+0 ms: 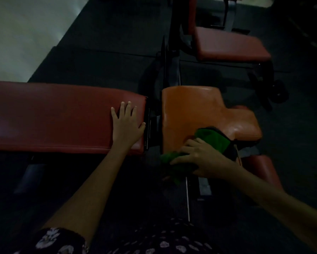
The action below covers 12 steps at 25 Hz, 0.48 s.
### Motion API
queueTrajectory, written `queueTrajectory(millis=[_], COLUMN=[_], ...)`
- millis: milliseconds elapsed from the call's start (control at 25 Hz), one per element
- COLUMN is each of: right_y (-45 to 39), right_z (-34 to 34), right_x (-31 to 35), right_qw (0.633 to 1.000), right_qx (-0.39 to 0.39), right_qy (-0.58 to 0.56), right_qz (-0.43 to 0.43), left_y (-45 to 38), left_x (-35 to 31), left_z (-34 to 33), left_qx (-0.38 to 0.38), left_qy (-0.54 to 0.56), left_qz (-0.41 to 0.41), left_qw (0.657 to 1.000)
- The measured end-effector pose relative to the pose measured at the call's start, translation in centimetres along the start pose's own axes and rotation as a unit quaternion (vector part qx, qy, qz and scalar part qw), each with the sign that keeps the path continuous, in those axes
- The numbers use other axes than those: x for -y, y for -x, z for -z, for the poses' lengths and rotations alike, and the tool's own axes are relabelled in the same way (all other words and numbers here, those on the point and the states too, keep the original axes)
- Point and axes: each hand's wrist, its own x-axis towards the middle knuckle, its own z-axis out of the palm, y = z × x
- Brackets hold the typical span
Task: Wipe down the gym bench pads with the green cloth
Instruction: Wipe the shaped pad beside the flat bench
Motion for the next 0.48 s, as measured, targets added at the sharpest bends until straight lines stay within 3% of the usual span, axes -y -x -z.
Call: queueTrajectory(millis=[80, 200, 240, 320, 480], right_y=[2.3, 0.5, -1.1, -3.9, -1.9], right_z=[0.1, 0.6, 0.5, 0.1, -1.3], right_x=[-3.4, -6.1, -5.4, -2.2, 2.7], right_qw=[0.998, 0.957, 0.944, 0.951, 0.990], right_qx=[-0.021, -0.094, -0.104, -0.103, -0.085], right_qy=[0.004, -0.017, -0.024, -0.010, 0.011], right_qz=[-0.055, -0.276, -0.311, -0.290, -0.114], left_y=[0.0, 0.0, 0.0, 0.0, 0.0], left_x=[-0.2, -0.4, -0.3, -0.3, 0.0], left_z=[0.0, 0.1, 0.1, 0.0, -0.3], left_qx=[0.004, 0.010, 0.009, 0.007, 0.009], left_qy=[-0.008, -0.020, -0.019, -0.014, -0.009], left_qz=[0.002, 0.004, 0.003, 0.000, -0.004], left_qw=[1.000, 1.000, 1.000, 1.000, 1.000])
